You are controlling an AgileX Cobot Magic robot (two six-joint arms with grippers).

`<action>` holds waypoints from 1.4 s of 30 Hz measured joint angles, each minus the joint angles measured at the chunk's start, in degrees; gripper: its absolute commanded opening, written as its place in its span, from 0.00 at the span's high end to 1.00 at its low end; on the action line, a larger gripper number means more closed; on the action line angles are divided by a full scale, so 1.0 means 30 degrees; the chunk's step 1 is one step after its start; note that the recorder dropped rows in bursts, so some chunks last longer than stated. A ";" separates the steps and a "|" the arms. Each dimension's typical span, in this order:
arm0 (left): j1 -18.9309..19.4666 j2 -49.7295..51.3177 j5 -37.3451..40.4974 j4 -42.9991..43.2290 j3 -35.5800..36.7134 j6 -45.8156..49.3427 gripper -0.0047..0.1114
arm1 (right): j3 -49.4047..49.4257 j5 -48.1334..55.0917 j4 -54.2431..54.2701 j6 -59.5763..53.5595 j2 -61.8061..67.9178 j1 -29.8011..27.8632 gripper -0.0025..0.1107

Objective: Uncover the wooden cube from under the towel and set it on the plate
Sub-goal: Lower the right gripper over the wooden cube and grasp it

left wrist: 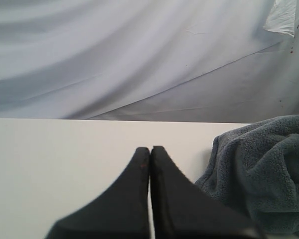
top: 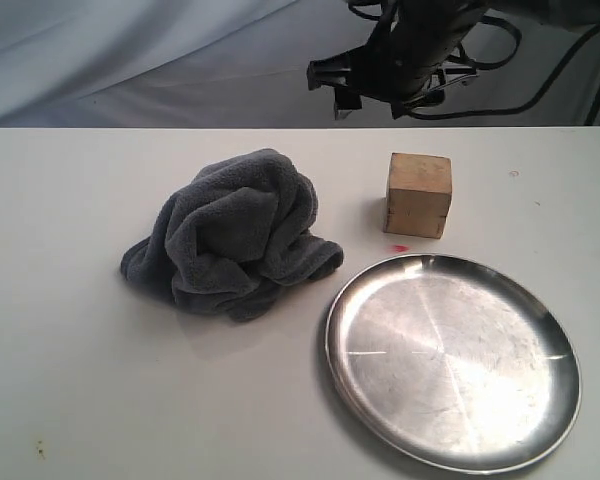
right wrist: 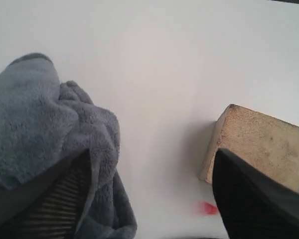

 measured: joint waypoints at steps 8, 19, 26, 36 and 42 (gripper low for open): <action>0.0000 0.0000 0.0000 0.0000 0.0000 0.0000 0.95 | 0.0000 0.0132 -0.4623 0.4948 0.0673 0.0000 0.23; 0.0000 0.0000 0.0000 0.0000 0.0000 0.0000 0.95 | 0.0000 0.0352 -0.6174 0.6298 0.2271 0.0000 0.22; 0.0000 0.0000 0.0000 0.0000 0.0000 0.0000 0.95 | 0.0000 0.0162 -0.6170 0.8216 0.2948 -0.0799 0.22; 0.0000 0.0000 0.0000 0.0000 0.0000 0.0000 0.95 | 0.0000 -0.0129 -0.5488 0.8395 0.3619 -0.0976 0.22; 0.0000 0.0000 0.0000 0.0000 0.0000 0.0000 0.95 | 0.0000 -0.0165 -0.5677 0.8395 0.4025 -0.0976 0.22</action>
